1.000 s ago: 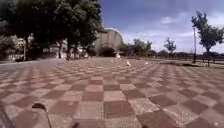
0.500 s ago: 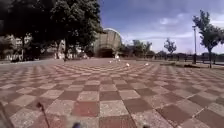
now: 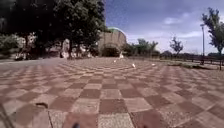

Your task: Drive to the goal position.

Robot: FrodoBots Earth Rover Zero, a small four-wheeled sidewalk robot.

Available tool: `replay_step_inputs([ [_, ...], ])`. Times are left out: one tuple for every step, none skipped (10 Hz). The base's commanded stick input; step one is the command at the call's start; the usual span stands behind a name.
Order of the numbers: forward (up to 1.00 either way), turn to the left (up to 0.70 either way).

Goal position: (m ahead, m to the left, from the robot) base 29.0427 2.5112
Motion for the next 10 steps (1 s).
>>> replay_step_inputs([
  [0.70,0.00],
  [0.70,0.00],
  [0.70,0.00],
  [0.70,0.00],
  [0.70,0.00],
  [0.70,0.00],
  [0.70,0.00],
  [0.70,0.00],
  [0.70,0.00],
  [0.70,0.00],
])
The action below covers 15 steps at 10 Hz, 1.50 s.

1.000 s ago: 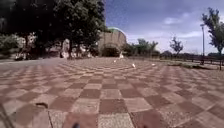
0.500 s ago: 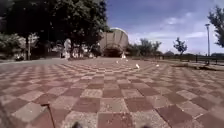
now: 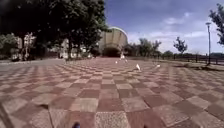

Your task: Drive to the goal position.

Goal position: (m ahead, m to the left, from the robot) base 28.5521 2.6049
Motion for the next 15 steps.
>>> replay_step_inputs([
  [0.70,0.23],
  [0.70,0.35],
  [0.70,0.35],
  [0.70,0.35],
  [0.70,0.35],
  [0.70,0.35],
  [0.70,0.35],
  [0.70,0.35],
  [0.70,0.35],
  [0.70,0.35],
  [0.70,0.19],
  [0.70,0.00],
  [0.70,0.00],
  [0.70,0.00],
  [0.70,0.00],
])
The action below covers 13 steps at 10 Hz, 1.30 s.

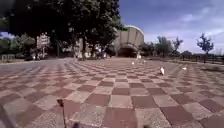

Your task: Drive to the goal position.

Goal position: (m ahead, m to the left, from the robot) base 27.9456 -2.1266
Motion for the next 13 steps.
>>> replay_step_inputs([
  [0.70,0.00],
  [0.70,0.06],
  [0.70,0.32],
  [0.70,0.35],
  [0.70,0.35],
  [0.70,0.35],
  [0.70,0.35],
  [0.70,0.31],
  [0.70,0.29],
  [0.70,0.29],
  [0.70,0.30],
  [0.70,0.29],
  [0.70,0.19],
])
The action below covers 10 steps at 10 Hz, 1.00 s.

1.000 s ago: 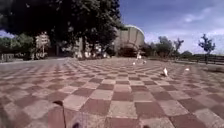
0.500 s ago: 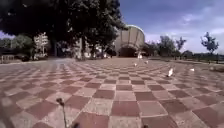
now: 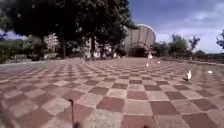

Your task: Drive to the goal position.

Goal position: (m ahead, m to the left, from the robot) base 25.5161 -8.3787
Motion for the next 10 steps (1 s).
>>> replay_step_inputs([
  [0.70,0.00],
  [0.70,0.00],
  [0.70,0.00],
  [0.70,0.00],
  [0.70,0.00],
  [0.70,0.00],
  [0.70,0.00],
  [0.70,0.00],
  [0.70,0.00],
  [0.70,0.00],
])
